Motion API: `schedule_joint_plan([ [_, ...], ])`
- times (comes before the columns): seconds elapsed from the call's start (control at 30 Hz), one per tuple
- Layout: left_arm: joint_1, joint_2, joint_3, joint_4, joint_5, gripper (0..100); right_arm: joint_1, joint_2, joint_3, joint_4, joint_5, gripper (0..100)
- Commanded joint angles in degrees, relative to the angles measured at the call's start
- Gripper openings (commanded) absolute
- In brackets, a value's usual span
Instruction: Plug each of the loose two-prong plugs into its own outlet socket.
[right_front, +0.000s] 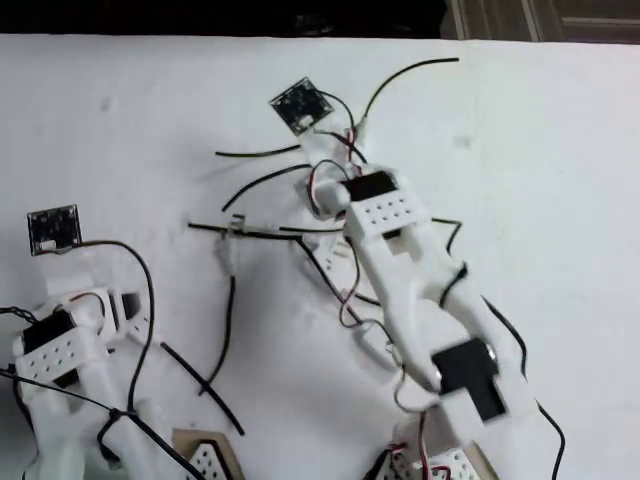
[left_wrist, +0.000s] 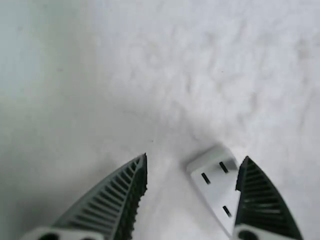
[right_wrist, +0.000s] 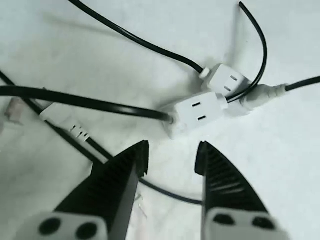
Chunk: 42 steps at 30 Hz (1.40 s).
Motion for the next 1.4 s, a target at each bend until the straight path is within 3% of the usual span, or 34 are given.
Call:
schedule_joint_plan([
  [0.0,-0.13,-1.45,-0.35,-1.05,0.26,29,1.10,-8.48,-2.46,11.65,0.53,12.3],
  [0.27,-0.13,-1.45,-0.35,-1.05,0.26,29,0.92,-11.03,-2.29,29.76,0.62,12.3],
  [0.47,-0.13,-1.45,-0.35,-1.05,0.26,29,0.04,-11.65,5.01,30.29,6.15,12.3],
  [0.7,-0.13,-1.45,-0.26,-1.05,0.26,29,-2.15,-11.65,10.46,23.69,6.33,12.1],
  [1.07,-0.13,-1.45,-0.26,-1.05,0.26,29,-18.95,-10.95,11.43,4.26,-21.98,12.2],
  [1.37,-0.13,-1.45,-0.26,-1.05,0.26,29,-24.75,1.27,11.16,-10.07,-25.93,12.1],
])
